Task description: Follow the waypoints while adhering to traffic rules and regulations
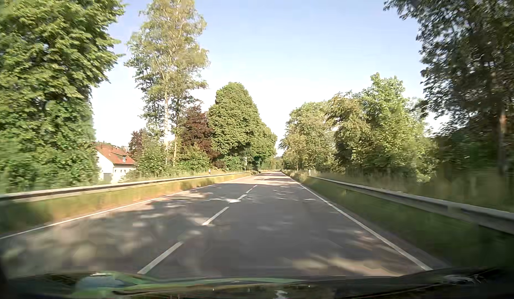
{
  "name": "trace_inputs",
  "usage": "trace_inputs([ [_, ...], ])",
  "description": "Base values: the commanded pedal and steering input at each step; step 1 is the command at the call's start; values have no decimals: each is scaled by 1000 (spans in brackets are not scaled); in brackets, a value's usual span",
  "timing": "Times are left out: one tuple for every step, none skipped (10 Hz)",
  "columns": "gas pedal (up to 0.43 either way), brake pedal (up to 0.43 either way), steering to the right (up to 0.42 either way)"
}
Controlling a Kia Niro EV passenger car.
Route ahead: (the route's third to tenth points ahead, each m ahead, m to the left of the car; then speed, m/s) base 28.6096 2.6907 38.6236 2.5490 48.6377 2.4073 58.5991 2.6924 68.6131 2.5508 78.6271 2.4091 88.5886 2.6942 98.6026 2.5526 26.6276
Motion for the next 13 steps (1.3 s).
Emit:
trace_inputs([
  [299,0,-1],
  [299,0,0],
  [287,0,0],
  [287,0,1],
  [287,0,1],
  [287,0,1],
  [287,0,1],
  [287,0,0],
  [268,0,0],
  [268,0,0],
  [268,0,0],
  [268,0,0],
  [280,0,0],
])
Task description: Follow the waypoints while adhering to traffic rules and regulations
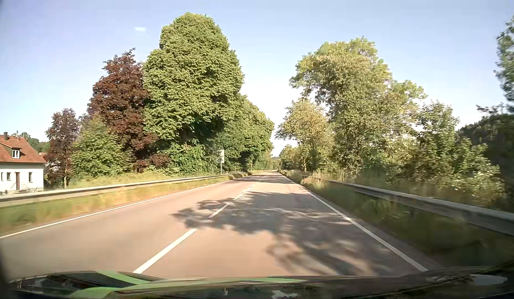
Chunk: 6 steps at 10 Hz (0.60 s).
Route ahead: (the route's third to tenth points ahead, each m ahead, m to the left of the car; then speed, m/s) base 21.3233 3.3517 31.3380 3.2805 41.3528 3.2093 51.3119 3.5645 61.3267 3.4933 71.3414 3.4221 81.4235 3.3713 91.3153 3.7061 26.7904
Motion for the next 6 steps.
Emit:
trace_inputs([
  [287,0,0],
  [299,0,0],
  [299,0,0],
  [299,0,0],
  [287,0,-1],
  [260,0,-1],
])
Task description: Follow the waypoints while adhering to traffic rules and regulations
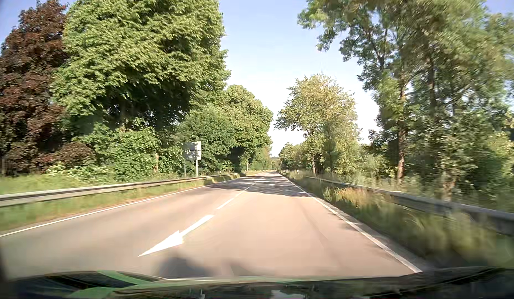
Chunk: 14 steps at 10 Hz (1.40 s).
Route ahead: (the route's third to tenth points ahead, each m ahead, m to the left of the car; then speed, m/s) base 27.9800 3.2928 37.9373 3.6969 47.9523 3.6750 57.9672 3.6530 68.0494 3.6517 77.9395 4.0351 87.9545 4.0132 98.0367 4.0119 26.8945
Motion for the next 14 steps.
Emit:
trace_inputs([
  [248,0,-1],
  [248,0,-1],
  [260,0,-2],
  [268,0,-2],
  [268,0,-1],
  [268,0,-2],
  [260,0,-2],
  [240,0,-4],
  [228,0,-6],
  [228,0,-6],
  [228,0,-6],
  [228,0,-6],
  [220,0,-5],
  [220,0,-4],
])
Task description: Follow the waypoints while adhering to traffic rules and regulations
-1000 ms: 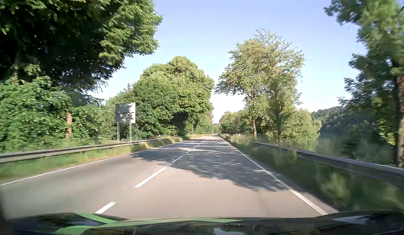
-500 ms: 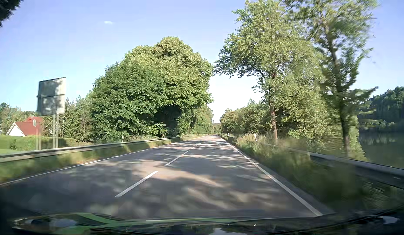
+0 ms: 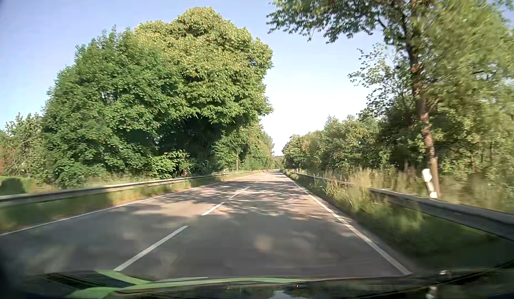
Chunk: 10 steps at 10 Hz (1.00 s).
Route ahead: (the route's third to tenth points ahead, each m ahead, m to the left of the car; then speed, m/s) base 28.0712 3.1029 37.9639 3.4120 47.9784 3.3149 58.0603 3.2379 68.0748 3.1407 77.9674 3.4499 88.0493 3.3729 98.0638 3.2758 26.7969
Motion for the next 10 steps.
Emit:
trace_inputs([
  [228,0,-3],
  [248,0,-3],
  [268,0,-3],
  [268,0,-3],
  [268,0,-3],
  [268,0,-3],
  [268,0,-3],
  [260,0,-3],
  [248,0,-3],
  [228,0,-2],
])
